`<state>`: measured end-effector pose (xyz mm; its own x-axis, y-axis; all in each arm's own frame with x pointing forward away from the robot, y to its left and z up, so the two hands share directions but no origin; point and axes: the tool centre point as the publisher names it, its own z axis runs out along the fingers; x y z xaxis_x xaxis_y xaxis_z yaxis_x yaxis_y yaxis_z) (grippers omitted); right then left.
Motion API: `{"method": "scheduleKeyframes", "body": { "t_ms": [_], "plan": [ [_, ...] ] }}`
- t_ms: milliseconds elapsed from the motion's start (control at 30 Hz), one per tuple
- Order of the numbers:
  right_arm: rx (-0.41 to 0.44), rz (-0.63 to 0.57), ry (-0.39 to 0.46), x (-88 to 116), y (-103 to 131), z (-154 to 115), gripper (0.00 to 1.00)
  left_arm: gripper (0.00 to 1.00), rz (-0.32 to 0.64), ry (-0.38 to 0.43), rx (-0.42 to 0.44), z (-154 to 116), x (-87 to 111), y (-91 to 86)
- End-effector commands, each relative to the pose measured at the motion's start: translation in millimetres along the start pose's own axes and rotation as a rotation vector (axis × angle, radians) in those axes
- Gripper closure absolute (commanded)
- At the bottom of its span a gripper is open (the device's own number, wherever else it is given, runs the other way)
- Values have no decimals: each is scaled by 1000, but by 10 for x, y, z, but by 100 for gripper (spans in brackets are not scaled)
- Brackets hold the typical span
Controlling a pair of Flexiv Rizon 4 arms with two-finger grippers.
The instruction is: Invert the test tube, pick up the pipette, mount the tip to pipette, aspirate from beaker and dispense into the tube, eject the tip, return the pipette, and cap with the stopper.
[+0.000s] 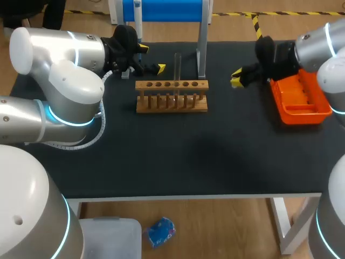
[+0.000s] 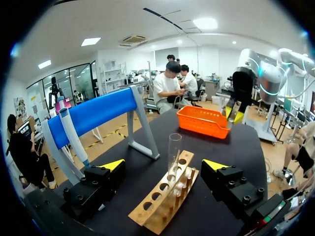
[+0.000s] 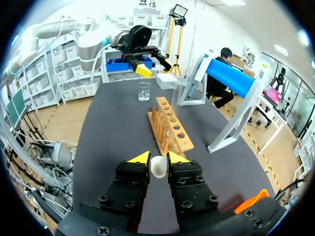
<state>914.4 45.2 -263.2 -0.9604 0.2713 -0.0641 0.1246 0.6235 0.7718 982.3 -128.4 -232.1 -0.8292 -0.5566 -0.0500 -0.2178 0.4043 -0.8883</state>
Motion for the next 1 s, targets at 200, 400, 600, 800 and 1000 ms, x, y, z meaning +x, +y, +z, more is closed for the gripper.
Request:
{"method": "scheduleKeyframes", "body": {
  "t_ms": [200,400,600,800,1000],
  "plan": [
    [2,0,1,7,5,-27,100,0,2,0,6,2,-2,17],
    [2,0,1,7,5,-27,100,0,2,0,6,2,-2,17],
    [12,-16,18,-64,195,-14,100,0,2,0,6,2,-2,17],
    [21,-59,68,-232,659,68,100,0,2,0,6,2,-2,17],
    [26,-73,122,-376,1045,221,100,0,2,0,6,2,-2,17]
  ]
}}
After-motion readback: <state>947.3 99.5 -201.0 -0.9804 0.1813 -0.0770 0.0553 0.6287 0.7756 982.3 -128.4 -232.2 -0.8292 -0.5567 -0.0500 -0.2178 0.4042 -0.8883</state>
